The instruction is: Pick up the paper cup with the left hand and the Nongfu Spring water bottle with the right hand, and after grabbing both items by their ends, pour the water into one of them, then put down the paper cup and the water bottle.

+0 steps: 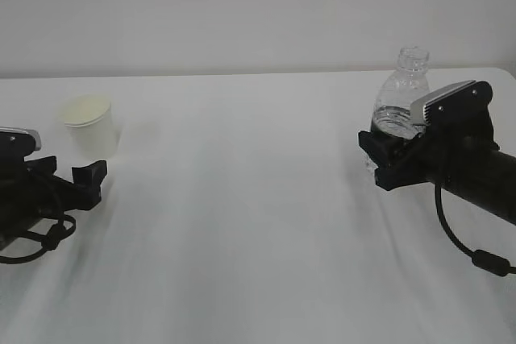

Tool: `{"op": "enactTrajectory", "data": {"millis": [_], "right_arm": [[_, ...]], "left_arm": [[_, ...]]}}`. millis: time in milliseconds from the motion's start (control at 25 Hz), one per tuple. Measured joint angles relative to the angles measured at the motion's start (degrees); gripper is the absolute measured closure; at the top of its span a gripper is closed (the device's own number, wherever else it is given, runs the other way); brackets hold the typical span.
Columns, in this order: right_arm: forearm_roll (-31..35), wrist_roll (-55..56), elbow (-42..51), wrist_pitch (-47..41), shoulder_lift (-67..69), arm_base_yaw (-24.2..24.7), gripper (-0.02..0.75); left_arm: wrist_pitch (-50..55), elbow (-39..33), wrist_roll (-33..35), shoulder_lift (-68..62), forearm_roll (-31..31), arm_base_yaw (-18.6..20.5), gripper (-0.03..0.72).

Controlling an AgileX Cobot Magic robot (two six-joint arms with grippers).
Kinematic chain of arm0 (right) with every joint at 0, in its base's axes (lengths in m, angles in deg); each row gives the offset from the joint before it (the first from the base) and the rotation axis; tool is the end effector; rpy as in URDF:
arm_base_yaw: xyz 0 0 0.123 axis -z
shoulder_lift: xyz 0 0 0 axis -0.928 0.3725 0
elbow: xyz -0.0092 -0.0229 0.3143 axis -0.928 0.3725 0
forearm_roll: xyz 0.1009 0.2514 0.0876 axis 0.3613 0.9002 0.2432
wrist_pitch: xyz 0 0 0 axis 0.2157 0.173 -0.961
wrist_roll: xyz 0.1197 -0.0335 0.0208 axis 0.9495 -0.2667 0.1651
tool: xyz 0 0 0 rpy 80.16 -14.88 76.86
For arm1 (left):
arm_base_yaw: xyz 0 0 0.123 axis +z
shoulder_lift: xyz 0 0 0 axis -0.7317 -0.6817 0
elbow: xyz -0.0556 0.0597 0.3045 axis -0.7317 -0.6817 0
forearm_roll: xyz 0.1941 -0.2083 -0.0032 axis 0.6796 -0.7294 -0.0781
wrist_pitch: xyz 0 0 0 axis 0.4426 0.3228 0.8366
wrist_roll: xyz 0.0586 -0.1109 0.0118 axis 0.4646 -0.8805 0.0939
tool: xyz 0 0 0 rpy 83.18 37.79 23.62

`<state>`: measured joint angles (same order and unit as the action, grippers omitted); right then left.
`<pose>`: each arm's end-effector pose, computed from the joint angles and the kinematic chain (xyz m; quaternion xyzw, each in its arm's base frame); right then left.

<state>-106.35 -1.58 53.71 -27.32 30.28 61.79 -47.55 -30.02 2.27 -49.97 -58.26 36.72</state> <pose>0.3588 0.0820 0.1098 -0.2392 0.7670 0.0971 0.5874 0.3411 -0.0595 0.0596 0.0435 0.8122 -0.0617 0.5785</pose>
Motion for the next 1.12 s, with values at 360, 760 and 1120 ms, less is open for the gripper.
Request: {"op": "enactTrajectory", "data": {"millis": [360,760,1120], "right_arm": [[-0.1,0.0,0.0,0.0,0.0,0.0,0.276],[-0.1,0.0,0.0,0.0,0.0,0.0,0.276],[-0.1,0.0,0.0,0.0,0.0,0.0,0.277]], "left_arm": [[0.0,5.6,0.0,-4.8,0.0,1.6,0.077],[0.0,8.9,0.0,-5.9,1.9,2.0,0.091],[0.0,11.4,-0.4,-5.9,6.9,6.4,0.096]]}}
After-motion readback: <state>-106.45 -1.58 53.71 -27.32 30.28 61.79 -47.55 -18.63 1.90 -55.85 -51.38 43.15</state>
